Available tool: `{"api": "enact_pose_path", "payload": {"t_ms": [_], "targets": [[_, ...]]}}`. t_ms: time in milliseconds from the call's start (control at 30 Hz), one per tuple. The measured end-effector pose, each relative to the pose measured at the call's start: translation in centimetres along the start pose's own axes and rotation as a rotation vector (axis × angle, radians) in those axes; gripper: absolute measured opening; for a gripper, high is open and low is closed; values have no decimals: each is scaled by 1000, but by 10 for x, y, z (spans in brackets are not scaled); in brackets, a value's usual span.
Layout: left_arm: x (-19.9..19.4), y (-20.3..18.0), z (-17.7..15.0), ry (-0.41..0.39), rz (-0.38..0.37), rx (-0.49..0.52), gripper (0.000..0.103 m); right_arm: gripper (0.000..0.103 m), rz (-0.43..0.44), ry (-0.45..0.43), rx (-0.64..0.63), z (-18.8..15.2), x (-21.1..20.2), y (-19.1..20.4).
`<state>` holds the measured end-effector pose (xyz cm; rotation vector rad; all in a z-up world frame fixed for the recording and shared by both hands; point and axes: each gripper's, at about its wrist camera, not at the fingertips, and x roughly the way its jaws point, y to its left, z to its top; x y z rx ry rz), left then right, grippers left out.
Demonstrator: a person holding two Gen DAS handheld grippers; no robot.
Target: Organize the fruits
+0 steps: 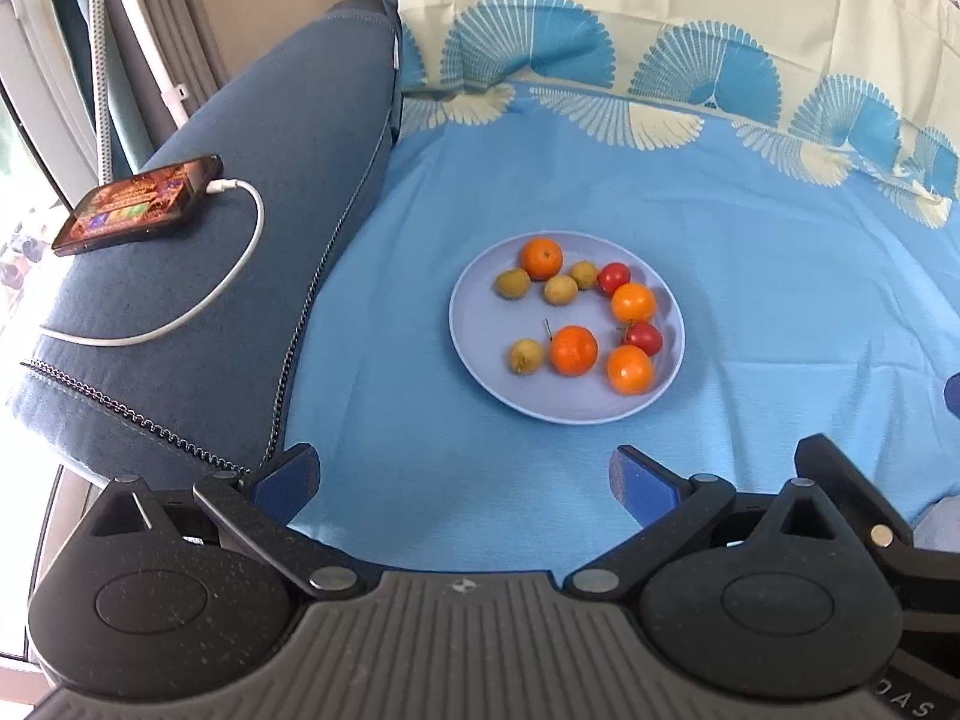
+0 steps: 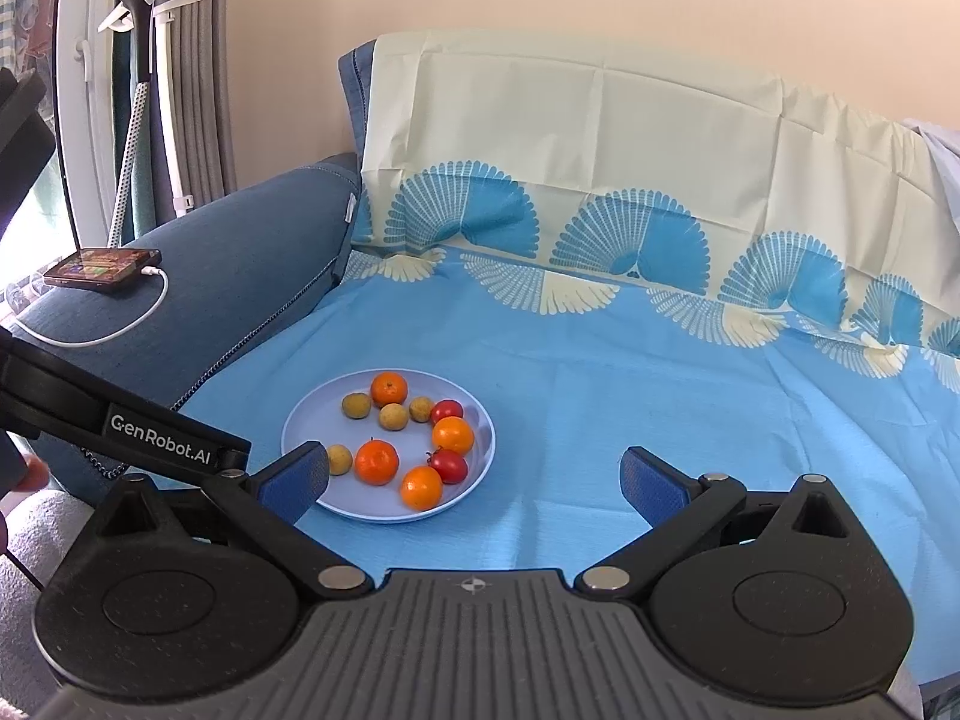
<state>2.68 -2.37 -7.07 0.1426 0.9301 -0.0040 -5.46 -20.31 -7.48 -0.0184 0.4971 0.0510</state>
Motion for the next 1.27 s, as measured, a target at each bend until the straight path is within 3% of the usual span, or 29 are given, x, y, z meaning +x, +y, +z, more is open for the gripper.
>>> {"api": "enact_pose_path", "payload": {"t_ms": [1267], "targets": [[5,-2,0,6,59,8,103,102,-5,-1,-4,4,11,0]]}}
